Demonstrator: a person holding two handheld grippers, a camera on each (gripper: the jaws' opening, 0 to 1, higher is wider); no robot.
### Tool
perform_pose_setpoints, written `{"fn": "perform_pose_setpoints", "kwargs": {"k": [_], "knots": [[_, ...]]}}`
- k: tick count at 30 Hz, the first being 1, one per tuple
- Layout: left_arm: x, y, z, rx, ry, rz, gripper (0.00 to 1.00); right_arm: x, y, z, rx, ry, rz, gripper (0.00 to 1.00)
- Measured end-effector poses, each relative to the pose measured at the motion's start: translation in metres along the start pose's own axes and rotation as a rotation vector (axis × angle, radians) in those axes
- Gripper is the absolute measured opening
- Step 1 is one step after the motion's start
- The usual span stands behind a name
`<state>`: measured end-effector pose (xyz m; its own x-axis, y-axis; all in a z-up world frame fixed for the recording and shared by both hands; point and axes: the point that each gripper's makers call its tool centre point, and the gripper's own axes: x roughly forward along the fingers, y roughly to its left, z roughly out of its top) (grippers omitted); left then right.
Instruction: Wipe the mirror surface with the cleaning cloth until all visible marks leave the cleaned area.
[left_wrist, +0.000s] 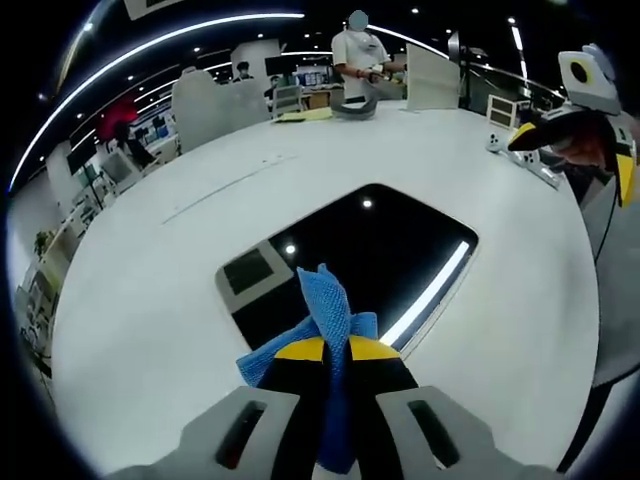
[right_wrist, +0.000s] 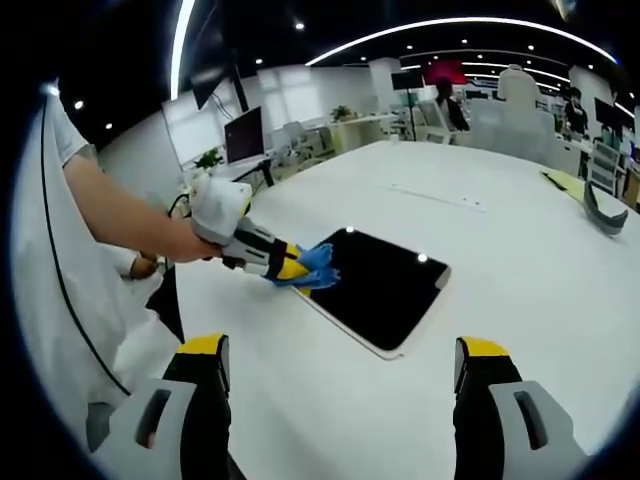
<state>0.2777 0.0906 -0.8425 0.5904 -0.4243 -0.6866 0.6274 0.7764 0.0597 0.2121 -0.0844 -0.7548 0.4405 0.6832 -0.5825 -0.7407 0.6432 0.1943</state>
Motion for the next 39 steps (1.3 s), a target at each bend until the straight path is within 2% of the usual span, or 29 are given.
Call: {"fn": "perform_pose_setpoints", "kwargs": {"k": [20, 33, 39], "knots": [[0.013, -0.031, 0.015, 0.077, 0.003, -0.096, 0.04, -0.007, -0.005, -0.004, 0.014, -0.003, -0.015, 0.93], [0.021, -0.048, 0.024, 0.098, 0.004, -0.135, 0.04, -0.013, -0.009, -0.004, 0.012, 0.003, -0.024, 0.93], [0.026, -0.055, 0.029, 0.150, 0.024, -0.165, 0.04, -0.012, -0.011, -0.005, 0.016, 0.001, -0.026, 0.93]]}}
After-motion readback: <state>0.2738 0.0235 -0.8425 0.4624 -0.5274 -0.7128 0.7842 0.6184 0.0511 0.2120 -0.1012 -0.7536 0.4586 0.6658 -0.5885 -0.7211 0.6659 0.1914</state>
